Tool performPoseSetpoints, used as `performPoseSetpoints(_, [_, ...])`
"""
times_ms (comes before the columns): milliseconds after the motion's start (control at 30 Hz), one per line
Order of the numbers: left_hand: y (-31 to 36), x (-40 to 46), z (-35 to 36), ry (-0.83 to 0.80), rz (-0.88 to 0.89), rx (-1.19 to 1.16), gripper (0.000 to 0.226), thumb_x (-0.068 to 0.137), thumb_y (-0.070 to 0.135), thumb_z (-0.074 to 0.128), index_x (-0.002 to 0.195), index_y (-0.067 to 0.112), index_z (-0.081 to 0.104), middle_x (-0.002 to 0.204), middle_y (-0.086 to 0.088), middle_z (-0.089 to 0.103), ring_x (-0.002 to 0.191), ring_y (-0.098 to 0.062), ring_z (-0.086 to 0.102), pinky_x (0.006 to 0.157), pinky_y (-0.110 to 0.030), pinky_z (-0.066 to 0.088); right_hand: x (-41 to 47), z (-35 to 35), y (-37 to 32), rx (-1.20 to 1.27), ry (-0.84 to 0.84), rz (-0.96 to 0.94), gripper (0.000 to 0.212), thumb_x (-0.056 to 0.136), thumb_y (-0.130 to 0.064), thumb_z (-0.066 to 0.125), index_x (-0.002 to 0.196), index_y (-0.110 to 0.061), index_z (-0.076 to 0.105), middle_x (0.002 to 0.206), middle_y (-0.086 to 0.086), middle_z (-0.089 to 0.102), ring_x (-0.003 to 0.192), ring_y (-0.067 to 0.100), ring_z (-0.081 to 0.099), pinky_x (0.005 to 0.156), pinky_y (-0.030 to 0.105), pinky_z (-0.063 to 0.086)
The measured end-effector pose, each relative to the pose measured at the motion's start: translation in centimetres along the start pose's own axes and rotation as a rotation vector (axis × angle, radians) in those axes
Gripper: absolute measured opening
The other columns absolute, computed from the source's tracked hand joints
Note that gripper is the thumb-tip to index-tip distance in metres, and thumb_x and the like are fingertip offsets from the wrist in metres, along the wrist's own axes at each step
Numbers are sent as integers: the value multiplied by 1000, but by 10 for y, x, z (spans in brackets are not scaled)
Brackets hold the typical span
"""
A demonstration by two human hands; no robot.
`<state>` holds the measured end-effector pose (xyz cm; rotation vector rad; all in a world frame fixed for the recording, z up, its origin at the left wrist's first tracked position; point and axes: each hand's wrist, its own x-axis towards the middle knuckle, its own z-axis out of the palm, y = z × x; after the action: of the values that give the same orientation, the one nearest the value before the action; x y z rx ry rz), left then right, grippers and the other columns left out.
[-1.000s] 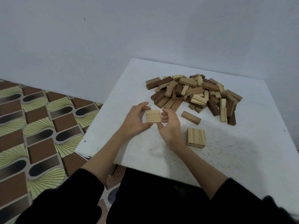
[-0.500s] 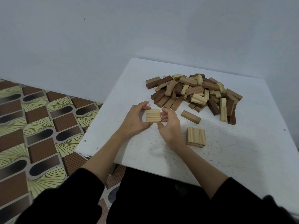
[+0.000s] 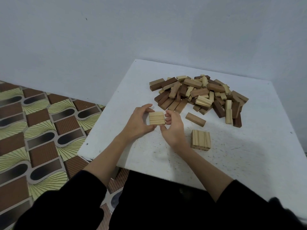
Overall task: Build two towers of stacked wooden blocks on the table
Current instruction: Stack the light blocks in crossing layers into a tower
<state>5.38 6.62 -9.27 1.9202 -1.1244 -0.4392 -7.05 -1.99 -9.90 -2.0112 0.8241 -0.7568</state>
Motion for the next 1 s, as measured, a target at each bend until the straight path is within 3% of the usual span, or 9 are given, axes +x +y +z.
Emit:
performPoseSetpoints(133, [2,1,-4,-21,-40,-22,77,68,10,79,135,20,42,111,10,51,113,-9,42,88,-6,36,2,-4,-10,-2,-52,44,51,82,3,60,129,-8,44,120,5,45,98,10,44,78,9,39])
performPoseSetpoints(267, [11,4,-8,-6,-41,-21,78,68,16,80,135,22,41,112,8,53,111,-9,42,82,0,32,14,-23,-24,-68,-94,-56,53,79,8,59,128,-8,45,124,3,44,112,16,44,97,26,40])
performPoseSetpoints(367, [26,5,-7,-6,38,-28,76,66,15,79,133,20,43,105,16,54,109,-13,47,92,-16,38,28,-52,-28,-160,-259,-137,63,80,2,63,137,-6,37,136,8,41,127,21,38,107,27,31])
performPoseSetpoints(433, [38,6,-4,-27,78,-77,75,66,13,78,133,20,44,107,10,57,107,-12,52,95,-27,43,34,-74,-28,-203,-388,-156,71,80,-4,67,142,-8,32,141,6,38,131,17,34,106,20,27])
performPoseSetpoints(533, [61,9,9,-65,139,-136,75,64,17,75,131,24,44,106,11,57,103,-3,53,92,-18,43,33,-106,-28,-186,-454,-126,74,79,-6,70,142,-14,33,138,-1,42,122,5,38,94,4,31])
performPoseSetpoints(733, [95,9,46,-156,210,-177,76,68,8,80,134,18,43,111,3,59,106,-11,55,95,-21,44,15,-158,-12,-152,-389,-83,70,76,-6,73,138,-12,39,123,-1,52,113,5,49,98,16,39])
performPoseSetpoints(833, [103,4,61,-228,203,-193,78,66,13,83,131,25,42,106,11,57,103,-4,54,93,-20,44,3,-172,1,-206,-404,-120,70,75,-10,76,135,-10,41,116,-5,53,106,3,50,90,11,42])
performPoseSetpoints(933, [103,-2,71,-278,160,-175,79,68,14,83,134,25,41,105,20,53,101,10,50,89,-10,42,-5,-175,10,-250,-420,-87,70,75,-15,77,136,-13,41,120,-3,55,107,6,51,90,19,46])
performPoseSetpoints(1000, [101,-5,73,-305,140,-148,81,68,15,83,136,23,40,109,15,53,102,11,49,87,-7,40,-9,-174,14,-267,-429,-66,71,75,-14,77,136,-13,41,126,0,53,110,9,49,91,20,44])
